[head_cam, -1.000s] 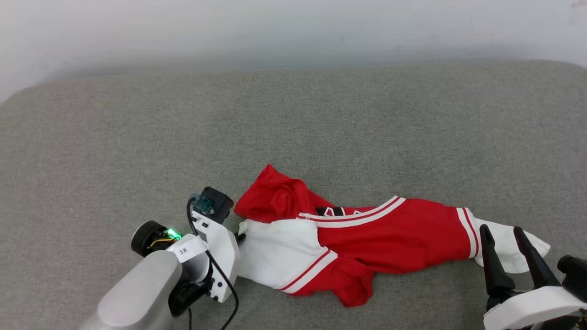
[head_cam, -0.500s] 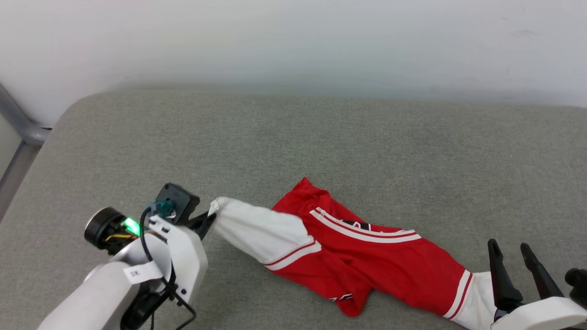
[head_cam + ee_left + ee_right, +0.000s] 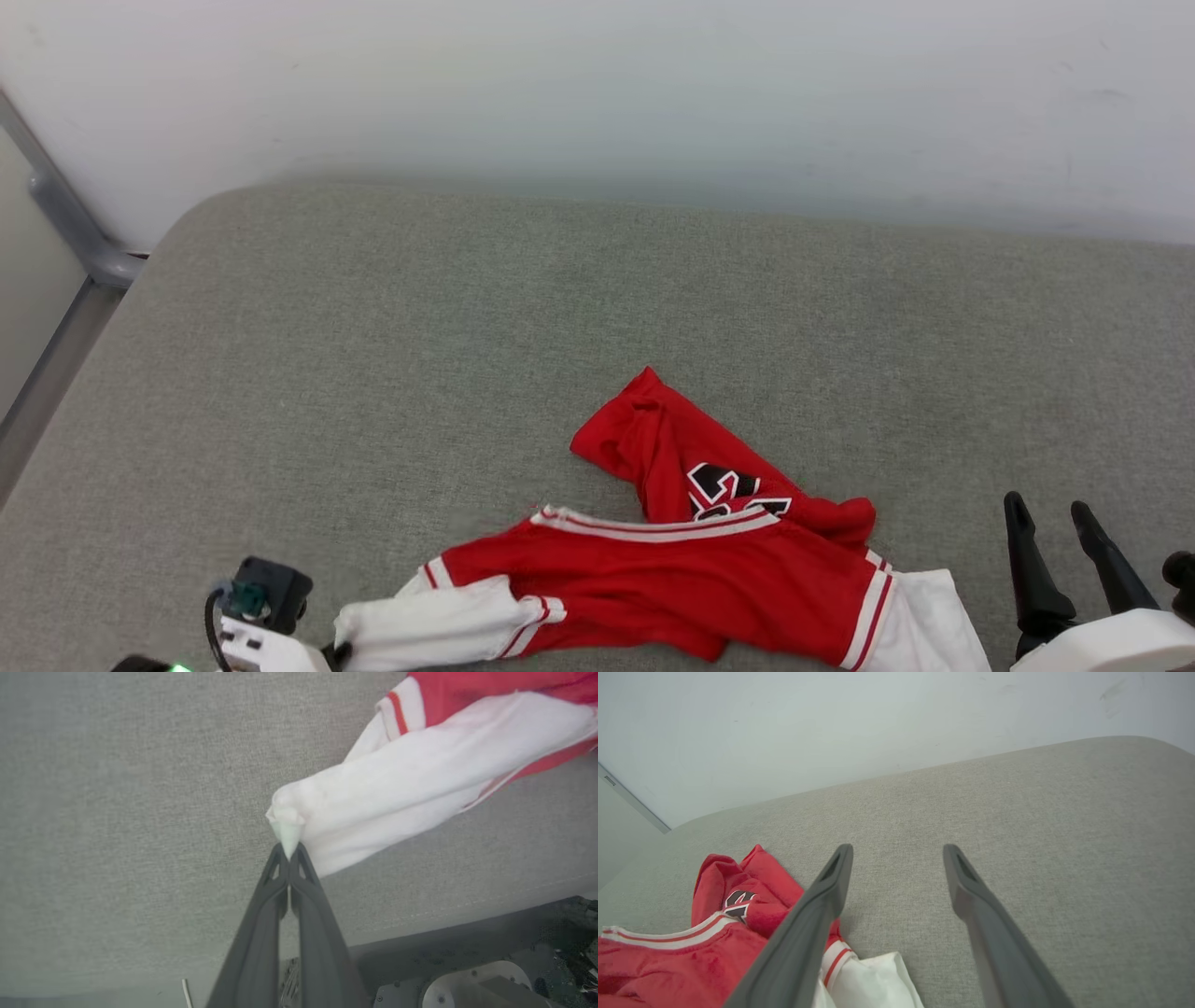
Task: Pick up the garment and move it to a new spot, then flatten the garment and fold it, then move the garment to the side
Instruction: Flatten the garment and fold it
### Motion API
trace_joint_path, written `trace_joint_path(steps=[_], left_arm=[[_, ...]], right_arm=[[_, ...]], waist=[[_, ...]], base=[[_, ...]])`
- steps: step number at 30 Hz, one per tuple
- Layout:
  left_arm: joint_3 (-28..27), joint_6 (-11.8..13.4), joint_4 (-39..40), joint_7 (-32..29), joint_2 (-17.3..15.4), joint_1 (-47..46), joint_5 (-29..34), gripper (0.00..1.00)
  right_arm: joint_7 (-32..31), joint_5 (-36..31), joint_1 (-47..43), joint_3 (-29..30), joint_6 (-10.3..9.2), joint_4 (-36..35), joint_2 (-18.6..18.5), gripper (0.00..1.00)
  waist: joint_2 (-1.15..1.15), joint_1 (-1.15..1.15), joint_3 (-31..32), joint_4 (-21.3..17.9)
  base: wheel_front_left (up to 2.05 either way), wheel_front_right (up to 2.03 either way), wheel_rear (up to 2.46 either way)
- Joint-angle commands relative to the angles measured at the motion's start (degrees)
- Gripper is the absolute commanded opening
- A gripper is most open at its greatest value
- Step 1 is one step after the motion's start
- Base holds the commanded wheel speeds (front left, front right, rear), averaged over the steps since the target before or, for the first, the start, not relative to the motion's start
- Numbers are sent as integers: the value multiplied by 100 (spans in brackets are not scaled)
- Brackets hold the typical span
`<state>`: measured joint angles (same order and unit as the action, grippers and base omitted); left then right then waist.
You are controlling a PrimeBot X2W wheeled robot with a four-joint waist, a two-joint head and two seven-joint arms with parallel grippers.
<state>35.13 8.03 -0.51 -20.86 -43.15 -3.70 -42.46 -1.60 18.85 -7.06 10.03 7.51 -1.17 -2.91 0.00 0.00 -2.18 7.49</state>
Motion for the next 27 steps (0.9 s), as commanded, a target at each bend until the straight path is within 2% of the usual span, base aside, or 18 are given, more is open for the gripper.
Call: trace_joint_path(steps=[1,11,12,13,14,18,27], left_arm=[[-6,15,-118,60,59,120,-61,0],[-81,-99,-1327,777,725,450,-454,0],[-113,-83,-1376,894,780,433,-445,21],[-146,-72,-1413,998,846,419,-465,81],[-175,-69,-1439,1128,887,389,-451,100],[-344,-39,-1475,1728,1030,259,-339,100],[-723,357,-811,2967,1206,-14,53,100]], right_arm=[[-28,-14,26,6,-4,-38,5,100],[-186,-97,-61,84,-4,-235,5,100],[-206,-103,-76,90,-4,-263,5,100],[-228,-104,-87,95,-4,-283,5,100],[-232,-109,-91,99,-4,-310,5,100],[-292,-104,-148,106,-4,-379,5,100],[-376,-111,-224,111,-4,-528,5,100]], waist=[[0,0,-2,-2],[0,0,58,-9],[0,0,69,-6],[0,0,82,-4],[0,0,96,-2],[0,0,185,3],[0,0,320,-35]], base=[[0,0,0],[0,0,0],[0,0,0],[0,0,0],[0,0,0],[0,0,0],[0,0,0]])
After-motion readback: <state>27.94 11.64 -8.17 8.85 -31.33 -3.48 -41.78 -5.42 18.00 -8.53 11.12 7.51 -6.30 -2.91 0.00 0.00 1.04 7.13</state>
